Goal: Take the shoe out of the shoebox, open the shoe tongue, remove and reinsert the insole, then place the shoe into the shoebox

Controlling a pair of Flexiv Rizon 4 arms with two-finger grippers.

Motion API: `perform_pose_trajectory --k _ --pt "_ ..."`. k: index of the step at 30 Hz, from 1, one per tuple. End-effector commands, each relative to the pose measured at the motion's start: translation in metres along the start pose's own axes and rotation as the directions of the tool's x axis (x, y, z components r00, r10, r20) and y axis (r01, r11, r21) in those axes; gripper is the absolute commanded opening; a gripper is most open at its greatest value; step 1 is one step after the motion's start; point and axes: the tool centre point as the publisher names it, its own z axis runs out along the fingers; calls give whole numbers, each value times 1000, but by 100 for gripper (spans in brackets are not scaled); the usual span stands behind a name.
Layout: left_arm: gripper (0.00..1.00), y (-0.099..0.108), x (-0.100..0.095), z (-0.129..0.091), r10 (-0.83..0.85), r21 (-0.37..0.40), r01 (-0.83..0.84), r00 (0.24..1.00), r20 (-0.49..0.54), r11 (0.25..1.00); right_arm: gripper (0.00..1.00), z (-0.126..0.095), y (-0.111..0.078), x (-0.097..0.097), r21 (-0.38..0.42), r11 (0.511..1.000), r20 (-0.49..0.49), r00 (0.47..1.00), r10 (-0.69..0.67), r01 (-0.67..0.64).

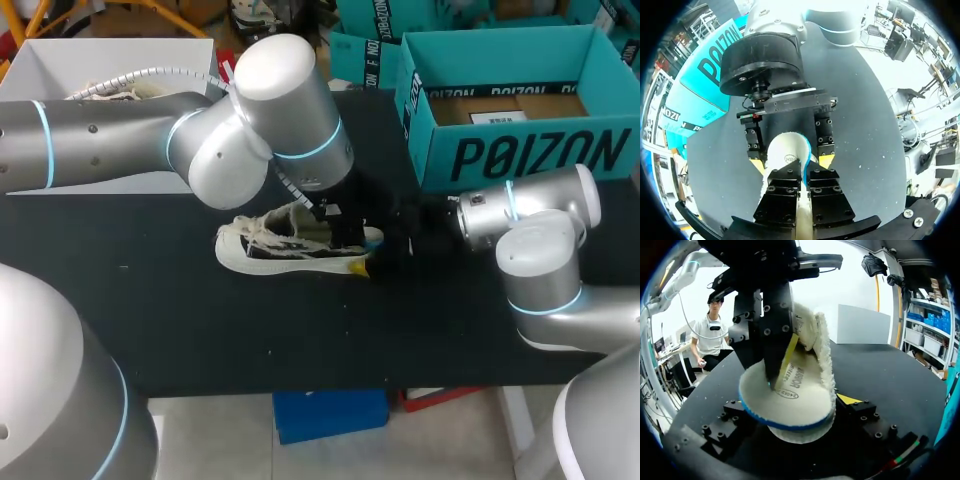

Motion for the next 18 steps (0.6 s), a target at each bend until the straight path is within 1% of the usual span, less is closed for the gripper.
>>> perform_pose_trajectory --k 1,3,8,12,13,15,18 --pt "0 3 2 -4 2 20 -2 1000 -11 1000 0 2 -1 0 1 1000 0 1000 1 -1" --pt "0 4 3 -7 -4 36 5 1000 -24 999 0 2 -1 0 1 1000 0 1000 1 -1" --pt "0 4 6 -18 0 105 6 998 -62 994 0 2 -1 0 1 1000 0 1000 1 -1" --pt "0 -1 8 -32 20 172 -5 996 -89 985 0 2 -1 0 1 1000 0 1000 1 -1" --pt "0 -4 8 -38 34 199 -13 994 -103 980 0 2 -1 0 1 1000 0 1000 1 -1" --pt "0 -8 9 -47 40 223 -16 994 -103 975 0 2 -1 0 1 1000 0 1000 1 -1" --pt "0 -16 9 -63 63 288 -26 991 -118 957 0 2 -1 0 1 1000 0 1000 1 -1"
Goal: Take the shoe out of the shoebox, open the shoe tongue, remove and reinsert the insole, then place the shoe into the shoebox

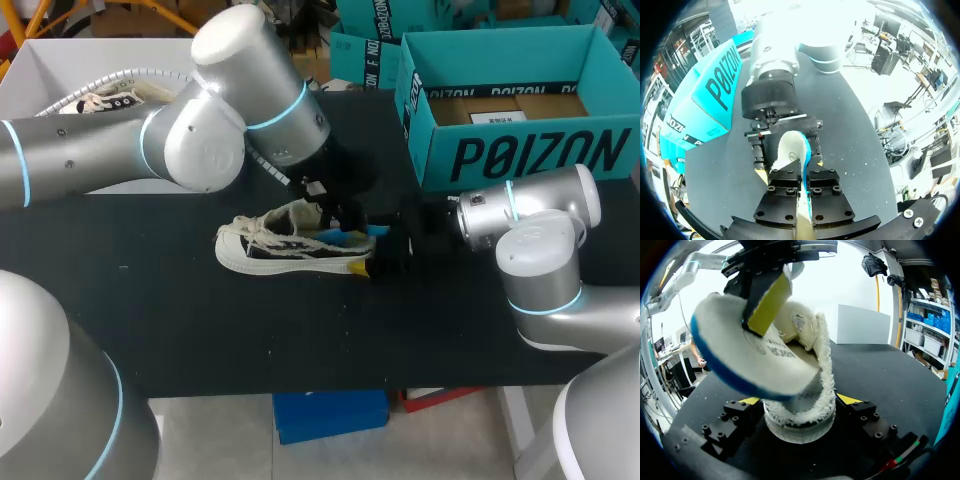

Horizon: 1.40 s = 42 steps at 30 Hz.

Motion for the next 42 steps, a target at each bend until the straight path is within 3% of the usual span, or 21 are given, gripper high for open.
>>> perform_pose_trajectory --k 1,15,24,29,35,42 --pt "0 -4 6 -24 17 95 -15 1000 -23 995 0 2 -1 0 1 1000 0 1000 1 -1" --pt "0 -57 15 -63 25 352 4 997 -78 936 0 2 -1 0 1 1000 0 1000 1 -1" --pt "0 -83 29 -83 41 536 13 995 -88 844 0 2 -1 0 1 1000 0 1000 1 -1" --pt "0 -88 32 -91 57 635 31 991 -118 772 0 2 -1 0 1 1000 0 1000 1 -1" --pt "0 -88 35 -104 55 704 51 990 -128 708 0 2 -1 0 1 1000 0 1000 1 -1" --pt "0 -102 40 -137 67 723 2 996 -67 691 0 2 -1 0 1 1000 0 1000 1 -1"
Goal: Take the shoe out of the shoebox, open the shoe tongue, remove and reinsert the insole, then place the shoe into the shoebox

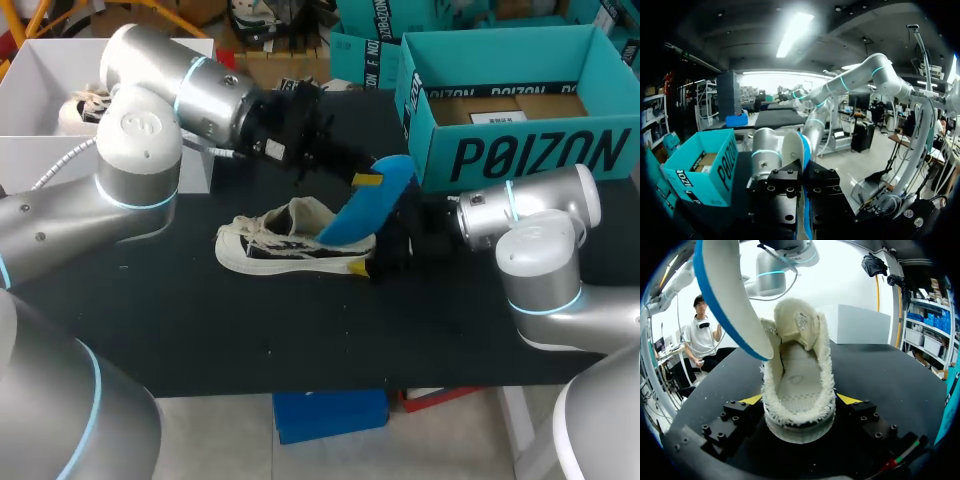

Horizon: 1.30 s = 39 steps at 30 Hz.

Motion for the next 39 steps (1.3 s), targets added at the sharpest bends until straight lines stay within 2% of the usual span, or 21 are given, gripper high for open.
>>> perform_pose_trajectory --k 1,5,7,12,15,34,36,39 --pt "0 -20 12 -10 23 -14 -22 999 42 1000 0 2 -1 0 1 1000 0 1000 1 -1" --pt "0 -38 14 -19 26 4 -27 997 74 1000 0 2 -1 0 1 1000 0 1000 1 -1" --pt "0 -47 16 -22 32 38 -34 998 48 999 0 2 -1 0 1 1000 0 1000 1 -1" --pt "0 -66 29 -23 67 41 -69 997 47 997 0 2 -1 0 1 1000 0 1000 1 -1" --pt "0 -67 35 -21 59 25 -59 998 1 998 0 2 -1 0 1 1000 0 1000 1 -1" --pt "0 -67 35 -21 59 25 -59 998 1 998 0 2 -1 0 1 1000 0 1000 1 -1" --pt "0 -68 36 -24 17 114 -20 999 30 993 0 2 -1 0 1 1000 0 1000 1 -1" --pt "0 -72 38 -25 -30 178 22 999 42 984 0 2 -1 0 1 1000 0 1000 1 -1"
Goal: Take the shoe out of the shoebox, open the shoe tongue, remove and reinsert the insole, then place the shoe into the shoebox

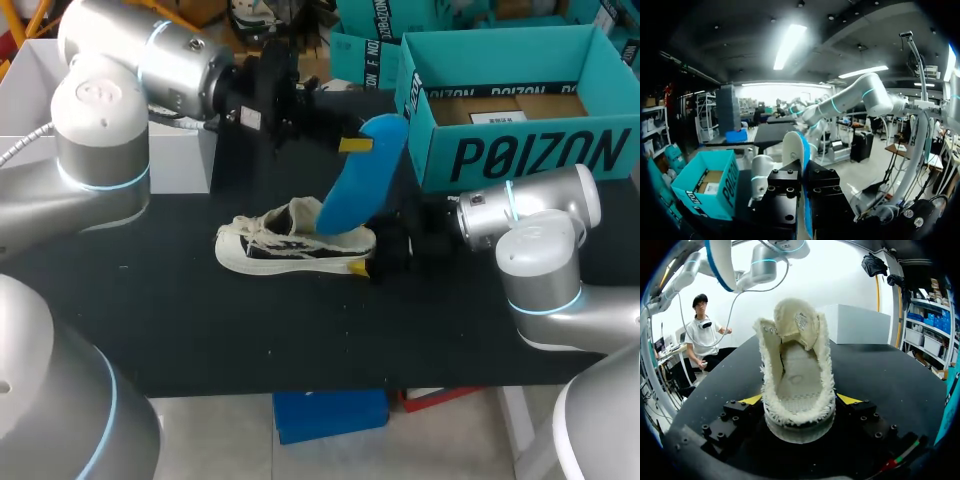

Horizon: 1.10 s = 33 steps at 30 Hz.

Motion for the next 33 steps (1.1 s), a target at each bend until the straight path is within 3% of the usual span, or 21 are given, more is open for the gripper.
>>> perform_pose_trajectory --k 1,6,14,19,30,33 --pt "0 5 7 0 -52 102 47 998 40 994 0 2 -1 0 1 1000 0 1000 1 -1" --pt "0 -2 9 -7 -96 149 87 994 57 985 0 2 -1 0 1 1000 0 1000 1 -1" --pt "0 -28 19 -12 -164 325 147 986 24 934 0 2 -1 0 1 1000 0 1000 1 -1" --pt "0 -37 28 -13 -164 321 146 986 29 936 0 2 -1 0 1 1000 0 1000 1 -1" --pt "0 -50 54 -21 -248 448 230 969 -18 864 0 2 -1 0 1 1000 0 1000 1 -1" --pt "0 -51 57 -21 -249 442 230 968 -14 867 0 2 -1 0 1 1000 0 1000 1 -1"
